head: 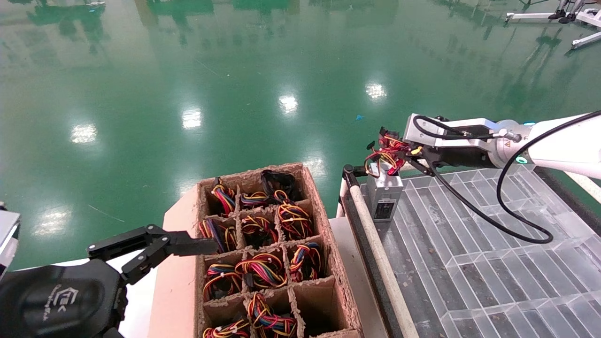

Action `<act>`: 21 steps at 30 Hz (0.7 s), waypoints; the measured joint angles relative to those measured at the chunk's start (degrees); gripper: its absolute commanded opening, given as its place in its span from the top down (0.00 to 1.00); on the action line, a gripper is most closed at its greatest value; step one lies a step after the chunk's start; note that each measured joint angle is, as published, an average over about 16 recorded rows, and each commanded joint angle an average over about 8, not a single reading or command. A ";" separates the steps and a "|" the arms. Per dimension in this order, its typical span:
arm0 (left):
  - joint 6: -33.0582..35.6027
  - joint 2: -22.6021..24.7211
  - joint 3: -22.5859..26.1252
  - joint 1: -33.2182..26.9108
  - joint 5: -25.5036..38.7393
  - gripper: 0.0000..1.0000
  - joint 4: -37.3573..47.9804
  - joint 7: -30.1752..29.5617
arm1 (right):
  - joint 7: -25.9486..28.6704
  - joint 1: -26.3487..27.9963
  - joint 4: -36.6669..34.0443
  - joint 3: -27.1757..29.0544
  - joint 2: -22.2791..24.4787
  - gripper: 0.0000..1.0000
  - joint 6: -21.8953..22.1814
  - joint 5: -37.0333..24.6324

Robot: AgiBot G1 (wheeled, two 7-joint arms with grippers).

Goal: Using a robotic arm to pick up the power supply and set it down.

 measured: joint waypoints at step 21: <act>0.00 -0.01 0.05 -0.03 -0.03 0.00 0.05 0.04 | 5.97 6.56 -2.16 -2.34 -0.96 0.00 -5.75 -3.26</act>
